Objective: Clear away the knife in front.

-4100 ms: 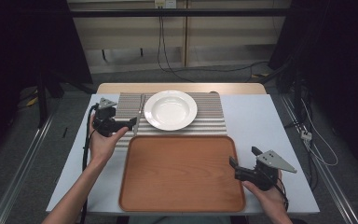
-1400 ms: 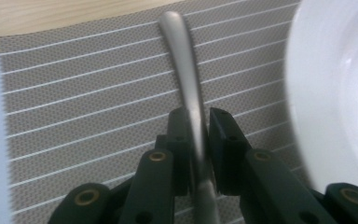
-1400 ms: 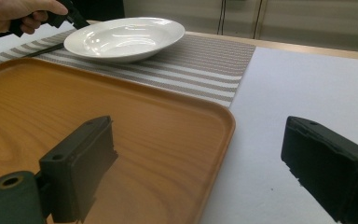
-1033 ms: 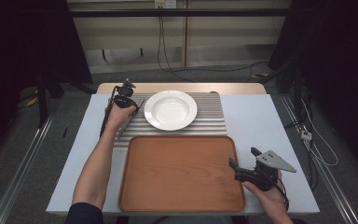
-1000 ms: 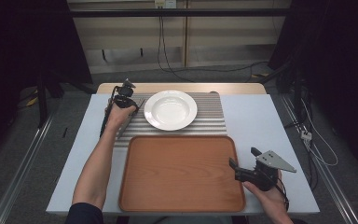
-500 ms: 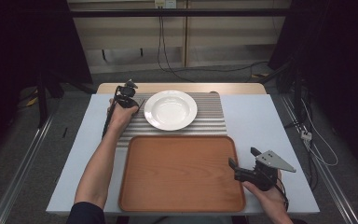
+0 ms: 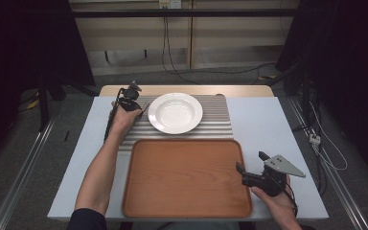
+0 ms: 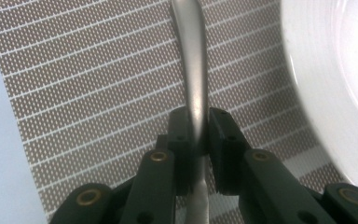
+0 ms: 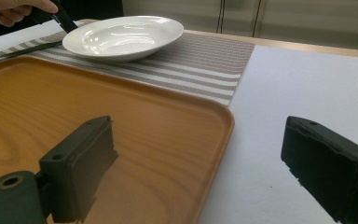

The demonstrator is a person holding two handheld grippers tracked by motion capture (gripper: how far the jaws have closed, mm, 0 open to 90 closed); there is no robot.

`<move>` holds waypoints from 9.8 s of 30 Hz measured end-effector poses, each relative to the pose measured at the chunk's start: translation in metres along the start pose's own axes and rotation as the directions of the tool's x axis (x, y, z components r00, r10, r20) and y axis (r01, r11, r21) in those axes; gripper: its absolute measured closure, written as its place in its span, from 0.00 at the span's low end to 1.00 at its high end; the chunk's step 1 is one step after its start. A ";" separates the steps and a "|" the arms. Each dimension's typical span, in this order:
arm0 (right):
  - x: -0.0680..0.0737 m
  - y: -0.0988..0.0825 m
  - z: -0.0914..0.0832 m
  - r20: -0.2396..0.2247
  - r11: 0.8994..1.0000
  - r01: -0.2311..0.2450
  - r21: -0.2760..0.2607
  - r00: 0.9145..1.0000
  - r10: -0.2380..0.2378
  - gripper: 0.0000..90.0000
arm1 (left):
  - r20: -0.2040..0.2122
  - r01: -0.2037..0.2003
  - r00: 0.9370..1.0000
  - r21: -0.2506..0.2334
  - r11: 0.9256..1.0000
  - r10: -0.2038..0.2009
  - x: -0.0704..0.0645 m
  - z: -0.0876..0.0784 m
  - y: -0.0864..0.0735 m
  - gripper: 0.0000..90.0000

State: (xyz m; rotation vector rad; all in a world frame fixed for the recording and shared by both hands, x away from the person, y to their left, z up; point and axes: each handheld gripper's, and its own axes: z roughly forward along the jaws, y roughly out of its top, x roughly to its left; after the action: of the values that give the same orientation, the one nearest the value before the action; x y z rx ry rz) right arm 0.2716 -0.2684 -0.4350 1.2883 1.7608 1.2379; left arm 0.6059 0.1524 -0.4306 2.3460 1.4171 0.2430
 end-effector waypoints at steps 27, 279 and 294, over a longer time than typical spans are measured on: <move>0.003 0.001 0.001 -0.003 1.000 0.008 -0.002 1.000 -0.008 0.10 | 0.011 -0.032 0.999 -0.033 0.999 0.033 -0.002 -0.032 -0.006 0.89; 0.006 0.000 -0.001 -0.006 0.999 0.042 0.008 0.999 -0.042 0.10 | 0.122 -0.314 0.936 -0.132 0.940 0.330 -0.115 -0.064 -0.148 1.00; 0.006 0.000 -0.001 -0.006 0.999 0.043 0.008 0.999 -0.043 0.10 | 0.108 -0.318 0.937 -0.123 0.940 0.332 -0.112 -0.065 -0.149 1.00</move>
State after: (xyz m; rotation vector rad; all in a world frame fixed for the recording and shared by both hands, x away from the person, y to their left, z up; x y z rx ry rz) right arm 0.2692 -0.2630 -0.4346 1.2466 1.7904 1.2133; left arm 0.4100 0.1313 -0.4273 2.4512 0.9286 0.2450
